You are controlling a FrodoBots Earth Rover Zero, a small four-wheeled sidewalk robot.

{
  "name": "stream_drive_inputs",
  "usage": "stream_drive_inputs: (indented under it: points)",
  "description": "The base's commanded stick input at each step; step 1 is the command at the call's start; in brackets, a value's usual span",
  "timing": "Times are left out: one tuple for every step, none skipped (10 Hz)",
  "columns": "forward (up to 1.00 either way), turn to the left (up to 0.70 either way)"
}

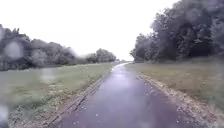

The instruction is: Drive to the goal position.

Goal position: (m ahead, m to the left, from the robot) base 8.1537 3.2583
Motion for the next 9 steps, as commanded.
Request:
stream_drive_inputs:
  points:
    - [0.7,0.0]
    - [0.7,0.0]
    - [0.7,0.0]
    - [0.7,0.0]
    - [0.7,0.0]
    - [0.7,0.0]
    - [0.7,-0.06]
    - [0.7,-0.13]
    - [0.7,-0.2]
